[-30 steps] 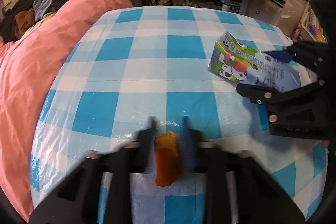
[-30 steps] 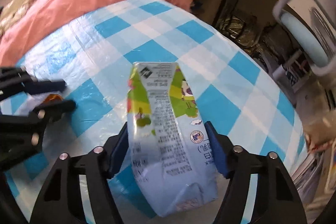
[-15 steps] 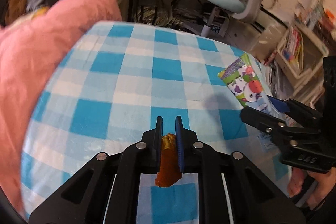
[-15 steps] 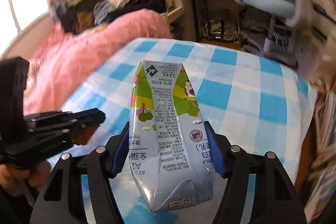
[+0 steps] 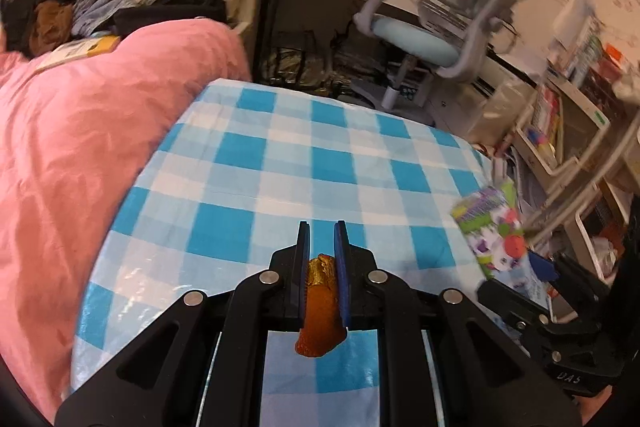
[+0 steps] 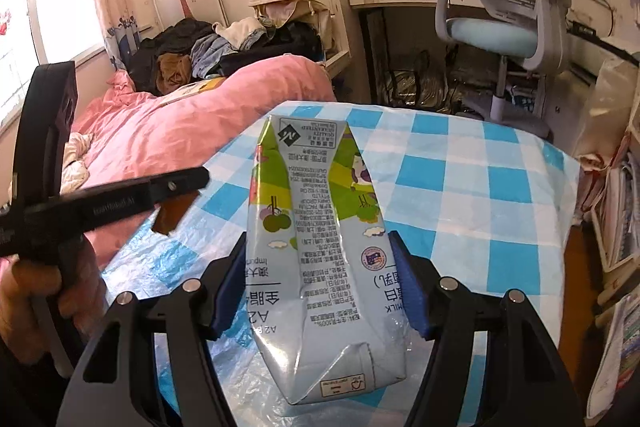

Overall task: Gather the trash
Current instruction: 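Lift the peel in the left gripper and the carton in the right off the table, then carry the peel and carton over the yellow bucket and open both grippers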

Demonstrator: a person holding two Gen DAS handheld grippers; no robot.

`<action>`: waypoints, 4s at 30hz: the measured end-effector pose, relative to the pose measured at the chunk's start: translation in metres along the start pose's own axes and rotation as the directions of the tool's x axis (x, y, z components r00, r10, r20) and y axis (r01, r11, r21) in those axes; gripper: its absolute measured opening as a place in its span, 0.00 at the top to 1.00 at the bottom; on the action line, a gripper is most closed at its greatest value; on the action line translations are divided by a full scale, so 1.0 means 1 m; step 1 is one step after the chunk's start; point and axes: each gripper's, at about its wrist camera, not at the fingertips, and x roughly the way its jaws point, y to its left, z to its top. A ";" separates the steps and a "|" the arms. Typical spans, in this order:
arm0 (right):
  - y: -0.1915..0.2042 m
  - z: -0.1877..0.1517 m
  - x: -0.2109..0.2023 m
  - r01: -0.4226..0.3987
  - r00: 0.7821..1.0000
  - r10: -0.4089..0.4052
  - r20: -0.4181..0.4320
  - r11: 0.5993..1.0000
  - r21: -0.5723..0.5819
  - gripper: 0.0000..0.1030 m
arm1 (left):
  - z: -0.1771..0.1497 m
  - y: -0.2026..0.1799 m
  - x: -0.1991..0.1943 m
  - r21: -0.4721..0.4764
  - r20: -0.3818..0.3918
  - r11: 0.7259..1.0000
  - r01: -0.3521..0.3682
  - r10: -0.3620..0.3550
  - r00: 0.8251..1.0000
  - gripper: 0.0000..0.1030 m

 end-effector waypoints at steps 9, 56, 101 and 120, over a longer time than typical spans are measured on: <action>0.005 0.002 -0.004 -0.005 0.999 0.007 0.046 1.000 -0.029 0.37 | 0.012 -0.010 -0.010 0.011 0.080 0.999 0.046 -0.046 0.996 0.89; 0.035 -0.002 -0.030 0.038 0.988 -0.018 0.155 0.992 -0.124 0.37 | 0.007 -0.033 -0.059 0.089 0.217 0.996 -0.023 0.003 0.976 0.89; 0.086 -0.092 -0.112 -0.048 0.976 0.055 0.211 0.998 -0.041 0.37 | -0.118 -0.047 -0.168 0.156 0.208 0.986 -0.066 0.033 0.978 0.89; 0.105 -0.147 -0.128 -0.066 0.998 0.067 0.023 0.998 -0.025 0.37 | -0.170 -0.040 -0.181 0.146 0.110 0.987 -0.064 0.048 0.993 0.89</action>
